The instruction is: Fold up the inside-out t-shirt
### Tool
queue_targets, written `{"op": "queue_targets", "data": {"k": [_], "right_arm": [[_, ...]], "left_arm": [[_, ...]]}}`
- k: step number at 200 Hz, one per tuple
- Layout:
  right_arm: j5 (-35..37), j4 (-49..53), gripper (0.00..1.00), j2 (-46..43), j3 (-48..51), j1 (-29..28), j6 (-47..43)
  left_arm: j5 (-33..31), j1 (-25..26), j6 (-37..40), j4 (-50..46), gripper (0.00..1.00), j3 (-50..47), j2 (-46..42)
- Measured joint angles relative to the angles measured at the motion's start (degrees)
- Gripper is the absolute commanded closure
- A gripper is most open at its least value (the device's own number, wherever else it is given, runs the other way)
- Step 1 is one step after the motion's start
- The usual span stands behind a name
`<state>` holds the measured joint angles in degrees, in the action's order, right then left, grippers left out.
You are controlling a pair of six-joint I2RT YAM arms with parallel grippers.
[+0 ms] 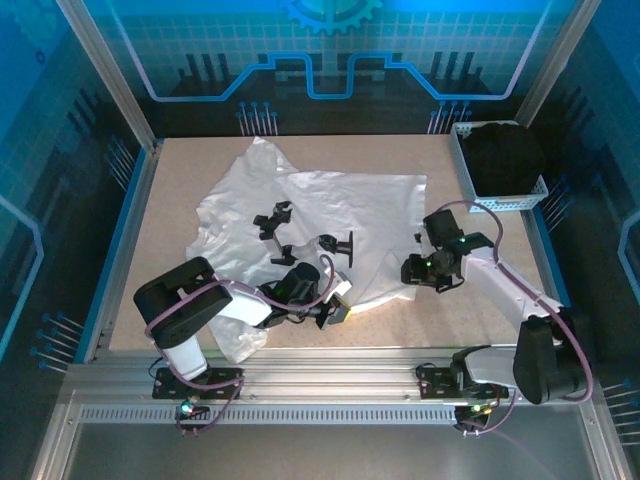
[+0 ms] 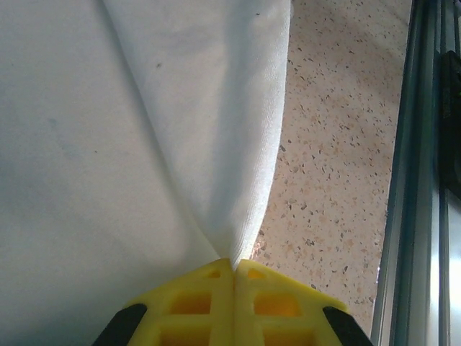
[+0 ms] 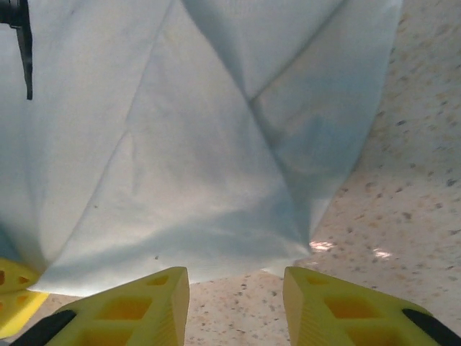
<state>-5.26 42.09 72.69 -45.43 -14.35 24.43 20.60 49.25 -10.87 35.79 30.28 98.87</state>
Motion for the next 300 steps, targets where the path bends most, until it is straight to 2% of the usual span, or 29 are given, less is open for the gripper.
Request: {"op": "queue_targets", "data": {"k": [64, 103, 164, 202, 244, 259, 273, 300], "right_arm": [[-3.8, -3.2, 0.49, -0.1, 6.5, 2.9, 6.7], [-6.4, -7.5, 0.49, 0.3, 6.7, 3.5, 9.0], [-6.3, -10.6, 0.51, 2.6, 6.8, 4.3, 10.5], [-6.1, -12.3, 0.57, 2.9, 6.9, 4.4, 11.1], [-5.6, -13.7, 0.77, 3.6, 6.9, 4.6, 11.9], [-5.2, -13.9, 0.81, 3.6, 6.9, 4.7, 11.8], [-5.2, -14.1, 0.8, 3.6, 7.0, 4.7, 11.8], [-4.6, -14.3, 0.7, 3.6, 7.0, 4.7, 11.7]], "left_arm": [[-0.3, 0.1, 0.7, 0.0, 1.0, 0.0, 0.0], [-0.3, 0.1, 0.8, 0.0, 1.0, 0.0, 0.0], [-0.3, 0.1, 1.0, 0.0, 1.0, 0.0, 0.0], [-0.2, 0.1, 1.0, 0.0, 1.0, 0.2, 0.3], [-0.2, 0.1, 1.0, 0.0, 1.0, 0.4, 0.6], [-0.2, 0.1, 1.0, 0.0, 1.0, 0.4, 0.7], [-0.2, 0.1, 1.0, 0.0, 1.0, 0.4, 0.8], [-0.2, 0.1, 1.0, 0.0, 1.0, 0.4, 0.9]]}}
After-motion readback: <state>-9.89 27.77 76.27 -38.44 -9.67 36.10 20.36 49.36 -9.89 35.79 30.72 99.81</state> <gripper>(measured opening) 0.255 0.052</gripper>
